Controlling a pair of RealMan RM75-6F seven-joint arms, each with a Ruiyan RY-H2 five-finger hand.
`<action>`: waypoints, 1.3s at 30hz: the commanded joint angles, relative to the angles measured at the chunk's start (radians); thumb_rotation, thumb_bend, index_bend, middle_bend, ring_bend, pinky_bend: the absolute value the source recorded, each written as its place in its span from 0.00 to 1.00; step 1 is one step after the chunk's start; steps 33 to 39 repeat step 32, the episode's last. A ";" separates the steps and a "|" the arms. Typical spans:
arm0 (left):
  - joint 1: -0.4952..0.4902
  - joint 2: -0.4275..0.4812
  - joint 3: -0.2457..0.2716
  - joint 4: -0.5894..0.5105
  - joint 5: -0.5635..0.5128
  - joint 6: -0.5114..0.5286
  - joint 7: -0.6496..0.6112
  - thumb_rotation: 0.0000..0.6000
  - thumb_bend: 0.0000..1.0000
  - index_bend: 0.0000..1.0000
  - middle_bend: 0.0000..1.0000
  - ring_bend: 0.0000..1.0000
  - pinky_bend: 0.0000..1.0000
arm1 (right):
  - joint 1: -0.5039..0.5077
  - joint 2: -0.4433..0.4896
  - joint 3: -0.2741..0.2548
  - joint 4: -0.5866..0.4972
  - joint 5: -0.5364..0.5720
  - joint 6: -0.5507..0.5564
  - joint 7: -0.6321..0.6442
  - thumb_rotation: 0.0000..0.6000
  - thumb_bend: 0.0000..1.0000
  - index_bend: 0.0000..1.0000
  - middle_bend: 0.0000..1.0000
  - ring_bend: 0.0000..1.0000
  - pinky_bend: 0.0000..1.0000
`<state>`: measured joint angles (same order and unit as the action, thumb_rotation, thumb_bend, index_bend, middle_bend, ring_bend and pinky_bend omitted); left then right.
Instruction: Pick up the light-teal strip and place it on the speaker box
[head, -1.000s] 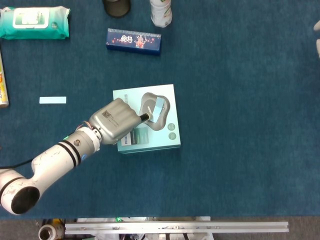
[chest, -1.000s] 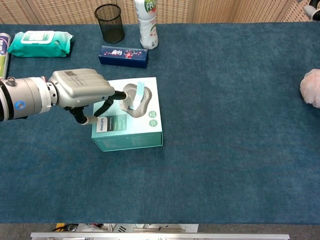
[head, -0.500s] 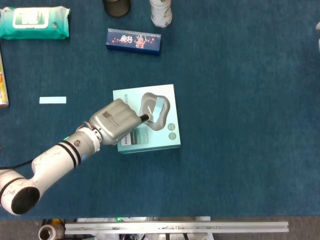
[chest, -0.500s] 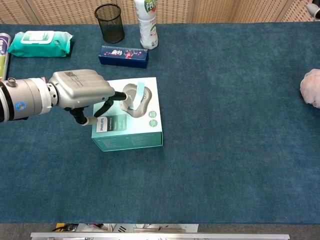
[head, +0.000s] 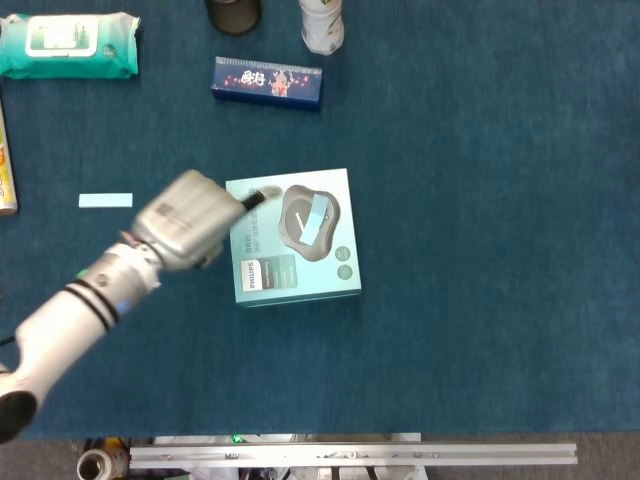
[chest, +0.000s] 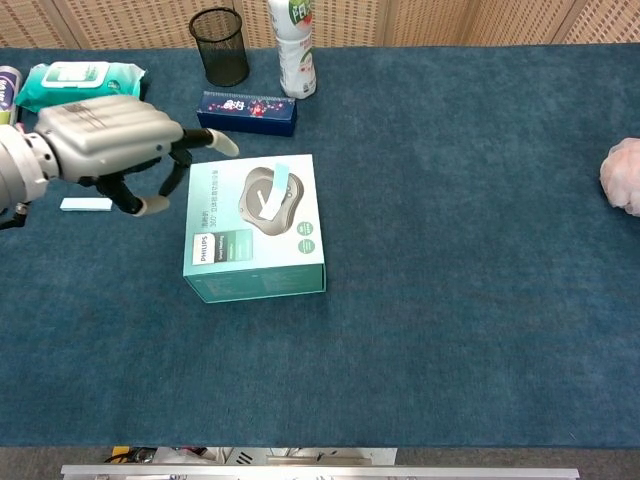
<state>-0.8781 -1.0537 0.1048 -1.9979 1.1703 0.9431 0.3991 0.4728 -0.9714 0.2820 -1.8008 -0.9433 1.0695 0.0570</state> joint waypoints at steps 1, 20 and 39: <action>0.097 0.041 0.014 0.057 0.066 0.091 -0.094 1.00 0.66 0.09 0.65 0.63 0.72 | -0.051 0.005 -0.041 0.007 -0.053 0.061 -0.018 1.00 0.38 0.44 0.64 0.61 0.79; 0.550 -0.104 -0.011 0.408 0.079 0.528 -0.351 1.00 0.38 0.10 0.32 0.31 0.42 | -0.279 -0.187 -0.174 0.202 -0.275 0.408 -0.097 1.00 0.15 0.39 0.50 0.43 0.60; 0.693 -0.132 -0.027 0.433 0.145 0.639 -0.397 1.00 0.38 0.10 0.32 0.31 0.38 | -0.330 -0.169 -0.184 0.150 -0.330 0.439 -0.113 1.00 0.15 0.39 0.50 0.43 0.60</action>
